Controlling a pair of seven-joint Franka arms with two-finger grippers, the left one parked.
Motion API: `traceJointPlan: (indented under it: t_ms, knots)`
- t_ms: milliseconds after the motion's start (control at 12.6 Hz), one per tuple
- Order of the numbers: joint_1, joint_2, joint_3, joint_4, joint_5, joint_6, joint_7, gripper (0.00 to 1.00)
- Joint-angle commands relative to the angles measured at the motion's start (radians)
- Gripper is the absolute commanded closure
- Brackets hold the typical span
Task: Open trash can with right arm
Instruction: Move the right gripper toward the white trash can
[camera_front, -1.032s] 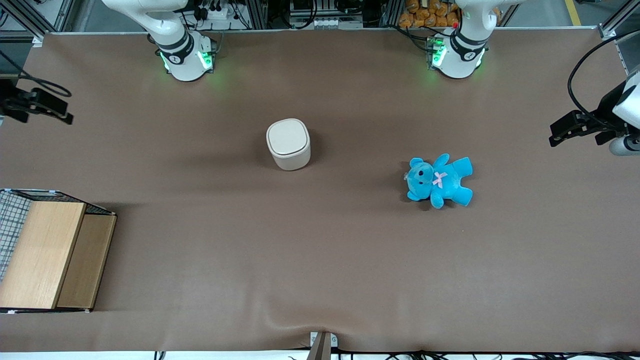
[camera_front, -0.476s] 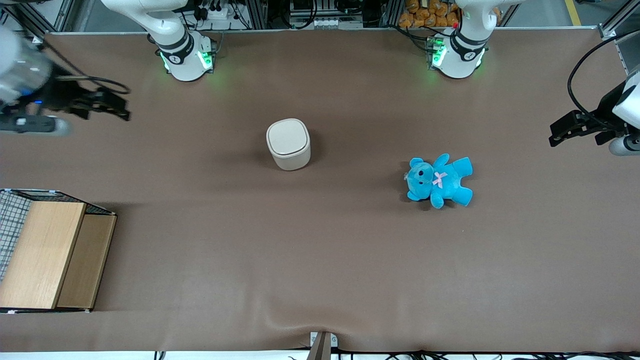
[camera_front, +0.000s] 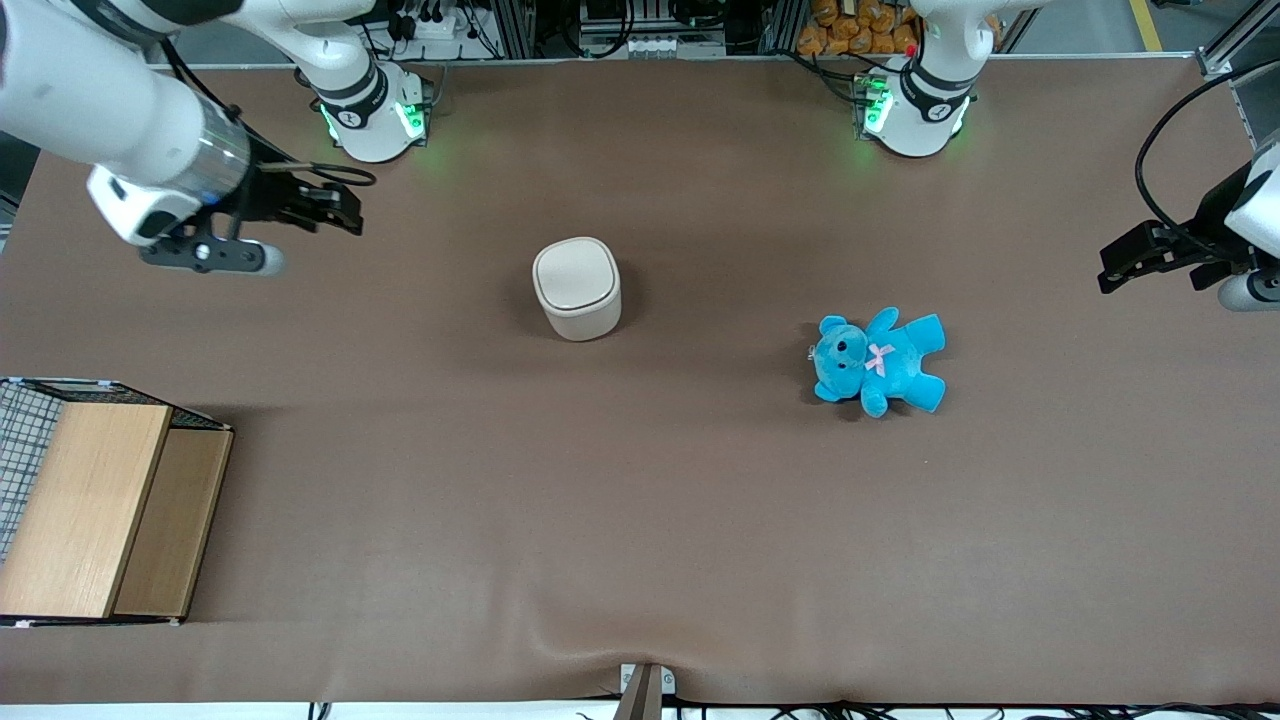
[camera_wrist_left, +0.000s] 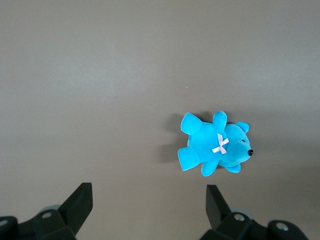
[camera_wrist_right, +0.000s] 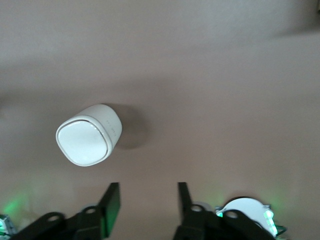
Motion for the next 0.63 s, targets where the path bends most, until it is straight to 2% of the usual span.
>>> traceJointPlan:
  t_ms: [0,317,556]
  knots:
    - [-0.001,-0.015,0.090,-0.075,0.026,0.060,0.134,1.00]
    - [0.002,-0.017,0.236,-0.237,0.026,0.248,0.290,1.00]
    - [0.005,-0.012,0.297,-0.351,0.026,0.420,0.348,1.00]
